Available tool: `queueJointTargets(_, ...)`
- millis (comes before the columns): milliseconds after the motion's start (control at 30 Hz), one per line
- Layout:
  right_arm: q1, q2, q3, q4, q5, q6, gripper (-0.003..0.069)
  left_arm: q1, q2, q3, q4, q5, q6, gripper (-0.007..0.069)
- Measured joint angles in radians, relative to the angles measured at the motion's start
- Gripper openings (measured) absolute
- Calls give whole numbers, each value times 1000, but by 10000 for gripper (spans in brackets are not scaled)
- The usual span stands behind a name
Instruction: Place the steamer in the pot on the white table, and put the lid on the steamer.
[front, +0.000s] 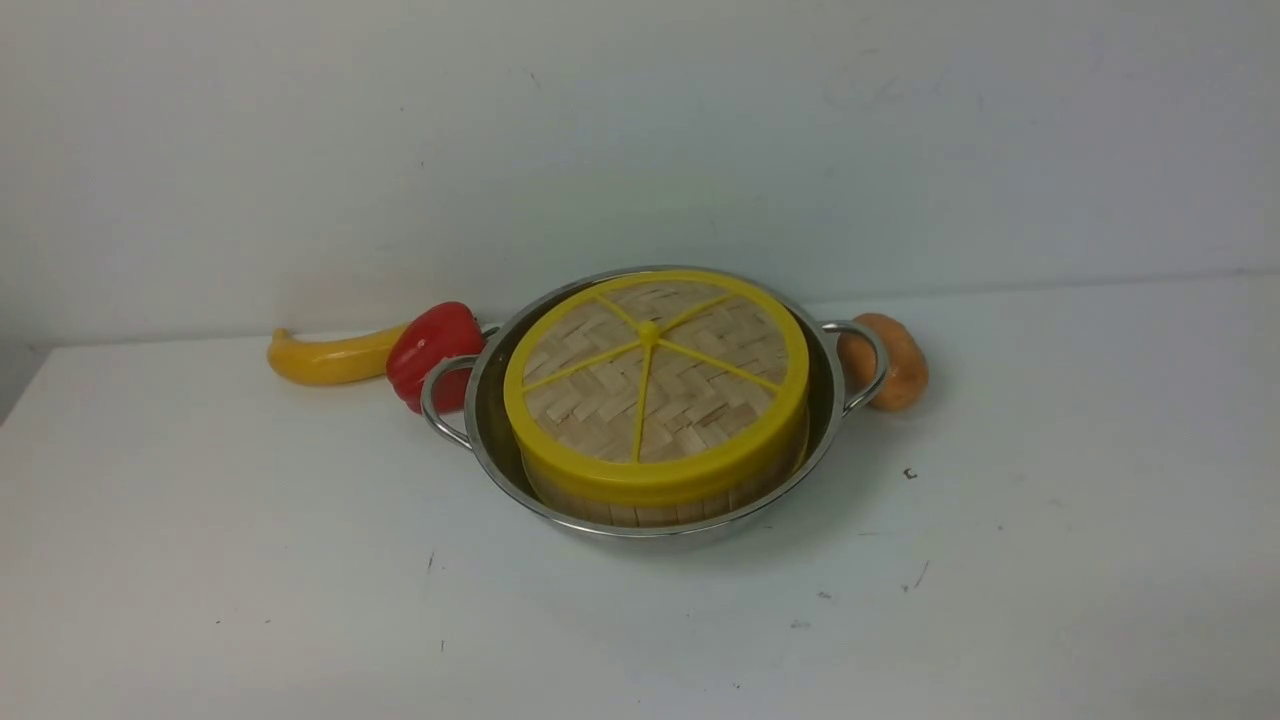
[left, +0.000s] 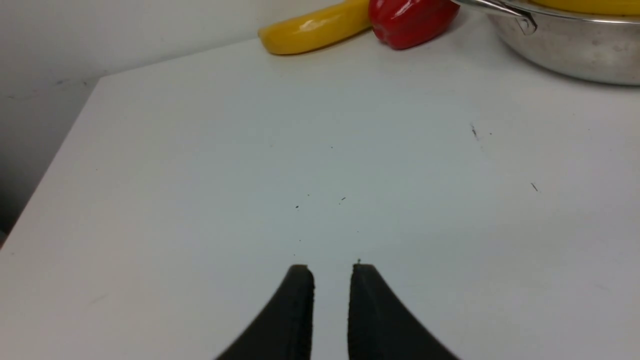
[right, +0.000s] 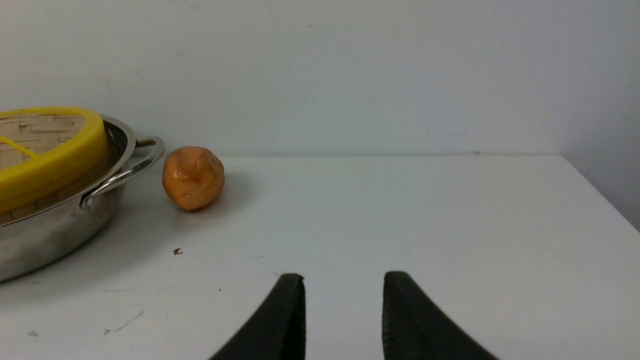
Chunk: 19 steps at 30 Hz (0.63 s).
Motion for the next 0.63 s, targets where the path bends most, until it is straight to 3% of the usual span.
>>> queueJointTargets(633,0,0,0,0,0,13,242,0,0,0,0,0,0,123)
